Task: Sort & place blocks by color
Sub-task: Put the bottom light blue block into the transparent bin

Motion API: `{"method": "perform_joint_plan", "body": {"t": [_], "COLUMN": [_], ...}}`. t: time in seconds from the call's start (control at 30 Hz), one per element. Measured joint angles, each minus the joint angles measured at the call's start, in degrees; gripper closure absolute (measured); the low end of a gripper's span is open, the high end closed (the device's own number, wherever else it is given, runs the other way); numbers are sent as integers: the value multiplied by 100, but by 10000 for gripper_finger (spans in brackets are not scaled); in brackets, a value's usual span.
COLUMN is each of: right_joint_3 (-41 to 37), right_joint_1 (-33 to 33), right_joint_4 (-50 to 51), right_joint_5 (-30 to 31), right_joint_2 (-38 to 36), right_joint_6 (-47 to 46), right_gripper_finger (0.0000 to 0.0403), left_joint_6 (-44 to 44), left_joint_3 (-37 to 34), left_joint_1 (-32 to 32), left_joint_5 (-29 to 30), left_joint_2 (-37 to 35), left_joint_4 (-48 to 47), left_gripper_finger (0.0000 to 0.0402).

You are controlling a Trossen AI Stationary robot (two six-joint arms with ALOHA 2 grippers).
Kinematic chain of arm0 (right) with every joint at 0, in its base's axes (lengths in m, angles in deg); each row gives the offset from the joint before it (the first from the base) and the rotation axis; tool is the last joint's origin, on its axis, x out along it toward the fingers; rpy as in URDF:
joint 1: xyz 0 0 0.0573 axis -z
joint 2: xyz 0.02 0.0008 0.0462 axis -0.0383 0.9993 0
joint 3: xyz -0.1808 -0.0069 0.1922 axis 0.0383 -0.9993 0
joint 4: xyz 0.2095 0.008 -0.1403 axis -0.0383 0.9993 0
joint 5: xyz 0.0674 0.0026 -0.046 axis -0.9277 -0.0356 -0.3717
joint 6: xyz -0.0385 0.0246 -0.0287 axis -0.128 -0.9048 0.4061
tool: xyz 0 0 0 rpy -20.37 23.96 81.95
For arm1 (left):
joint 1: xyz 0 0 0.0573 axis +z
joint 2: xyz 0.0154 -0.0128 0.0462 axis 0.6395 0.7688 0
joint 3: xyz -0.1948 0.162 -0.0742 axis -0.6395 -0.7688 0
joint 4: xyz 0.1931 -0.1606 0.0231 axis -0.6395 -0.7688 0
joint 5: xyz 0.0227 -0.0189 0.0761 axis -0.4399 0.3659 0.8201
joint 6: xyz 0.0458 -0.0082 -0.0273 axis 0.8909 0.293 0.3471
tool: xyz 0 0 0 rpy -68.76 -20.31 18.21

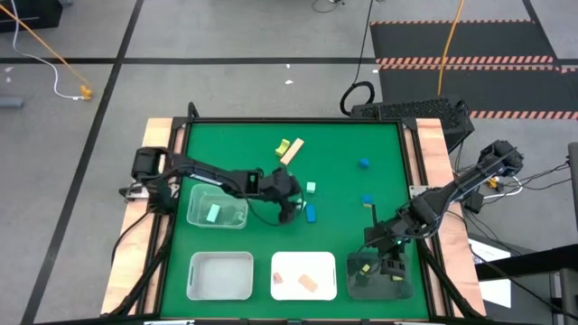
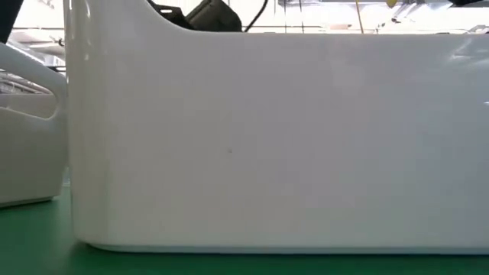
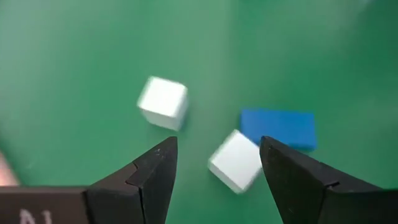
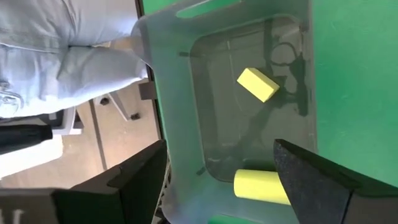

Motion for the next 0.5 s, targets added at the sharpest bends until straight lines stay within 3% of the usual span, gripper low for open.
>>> {"method": "perform_joint_plan", "body": {"t": [0.5], "right_joint_3": [0], "right_joint_1": [0], "right_joint_4": [205], "right_joint_5": [15], "right_joint_2": [-2], "right_joint_6": [456], "right_gripper_finger": [117], "left_joint_6": [910], "left_joint_3": [294], "left_joint_1": [-4], "left_joint_5": [-362], "left_joint_2": [695], "left_joint_4": [-189], "left_gripper_finger": [172]}}
